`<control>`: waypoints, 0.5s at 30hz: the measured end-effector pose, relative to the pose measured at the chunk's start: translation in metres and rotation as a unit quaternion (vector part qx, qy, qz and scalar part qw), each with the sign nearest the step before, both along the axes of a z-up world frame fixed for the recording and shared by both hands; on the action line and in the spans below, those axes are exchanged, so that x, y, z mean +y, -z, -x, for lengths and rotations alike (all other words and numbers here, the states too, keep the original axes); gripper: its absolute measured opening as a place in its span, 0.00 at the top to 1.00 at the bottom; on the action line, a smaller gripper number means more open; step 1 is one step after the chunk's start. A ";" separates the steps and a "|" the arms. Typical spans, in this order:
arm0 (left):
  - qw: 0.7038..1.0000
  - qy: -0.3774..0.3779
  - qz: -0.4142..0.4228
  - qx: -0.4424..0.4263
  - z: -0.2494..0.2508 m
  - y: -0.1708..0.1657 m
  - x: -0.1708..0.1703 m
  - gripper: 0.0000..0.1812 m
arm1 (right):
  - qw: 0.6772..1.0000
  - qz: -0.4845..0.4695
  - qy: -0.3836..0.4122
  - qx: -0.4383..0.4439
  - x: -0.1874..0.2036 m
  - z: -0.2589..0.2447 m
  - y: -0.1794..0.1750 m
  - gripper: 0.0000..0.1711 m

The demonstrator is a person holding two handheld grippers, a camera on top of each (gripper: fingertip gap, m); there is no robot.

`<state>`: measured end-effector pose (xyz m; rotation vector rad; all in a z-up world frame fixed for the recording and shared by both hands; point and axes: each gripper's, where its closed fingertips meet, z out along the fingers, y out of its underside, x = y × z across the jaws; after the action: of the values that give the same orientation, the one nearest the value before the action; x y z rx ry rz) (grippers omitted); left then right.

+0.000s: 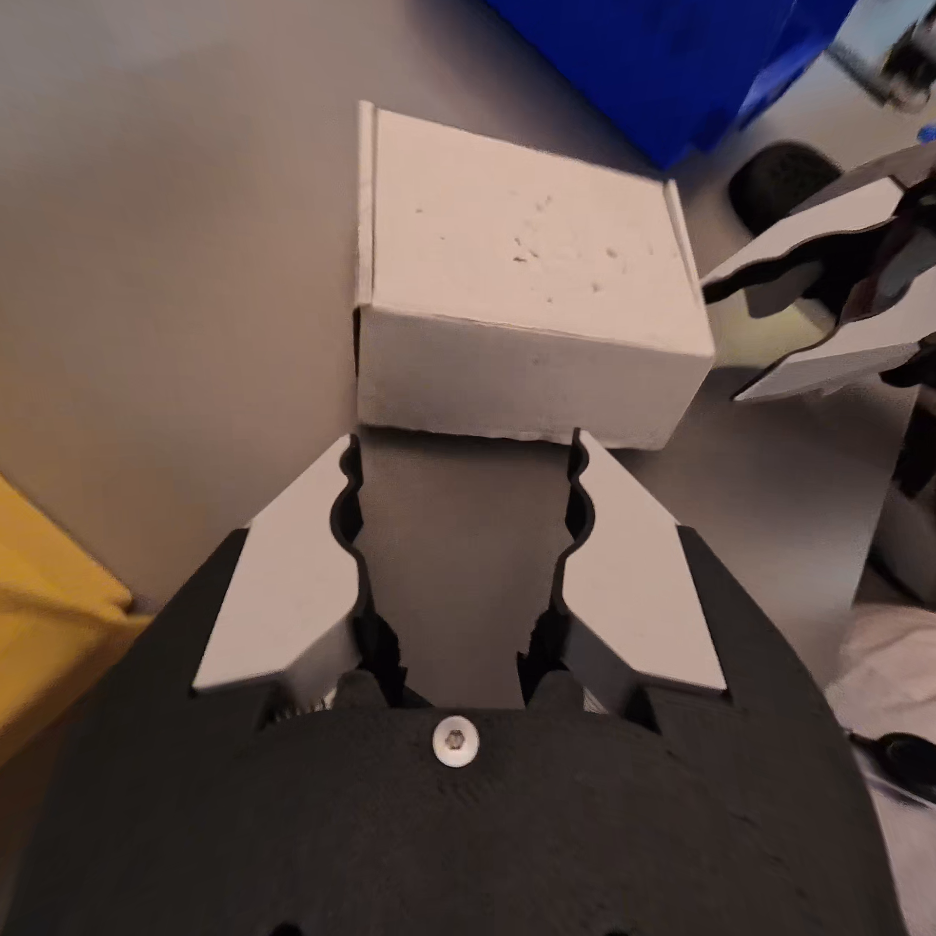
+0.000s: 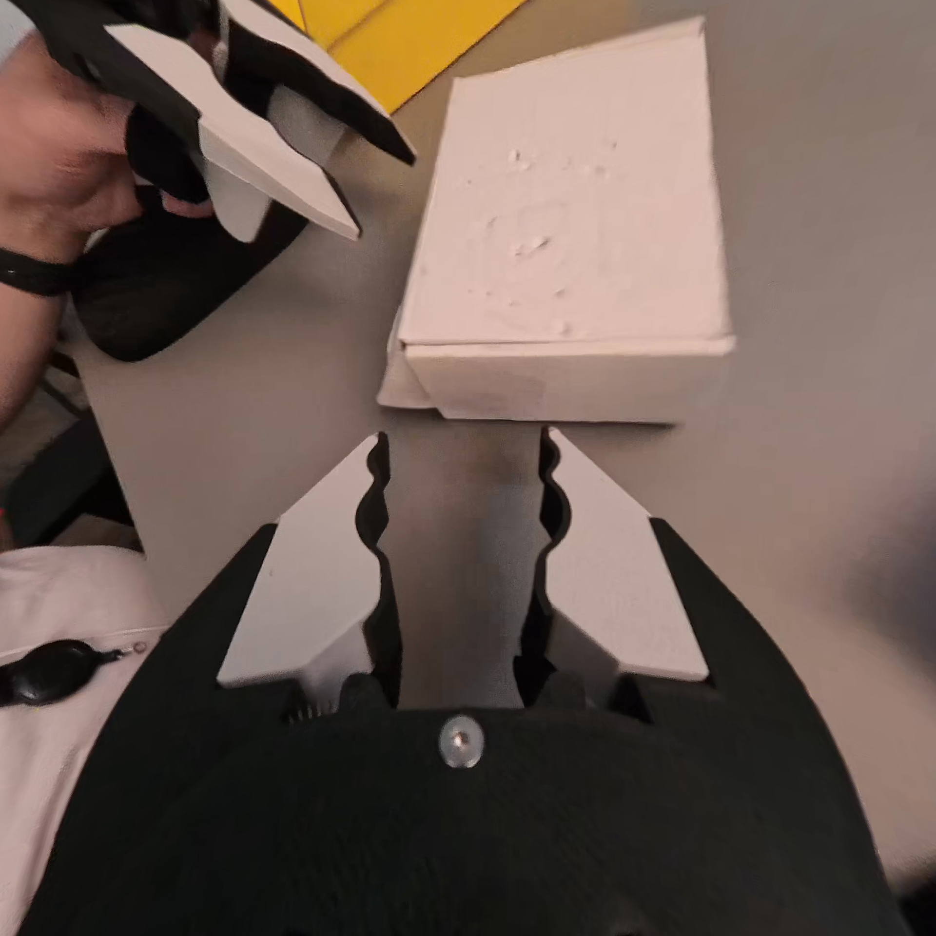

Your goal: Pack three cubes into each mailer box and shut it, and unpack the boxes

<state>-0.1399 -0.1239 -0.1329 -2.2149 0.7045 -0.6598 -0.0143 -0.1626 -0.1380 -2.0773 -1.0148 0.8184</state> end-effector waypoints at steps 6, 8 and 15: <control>0.993 -0.009 -0.110 0.049 -0.007 -0.021 -0.017 0.51 | 0.970 -0.217 -0.070 -0.086 0.042 -0.019 -0.067 0.58; 0.987 0.022 -0.124 0.096 -0.013 -0.015 -0.016 0.46 | 0.951 -0.226 -0.145 -0.152 0.052 -0.019 -0.059 0.57; 0.967 0.140 -0.075 0.197 -0.015 0.000 -0.007 0.42 | 0.879 -0.185 -0.289 -0.331 0.084 -0.034 -0.020 0.59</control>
<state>-0.1245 -0.1304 -0.1328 -2.1423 1.2448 -0.2814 0.0197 -0.0786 -0.1176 -1.7379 -2.0481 0.1048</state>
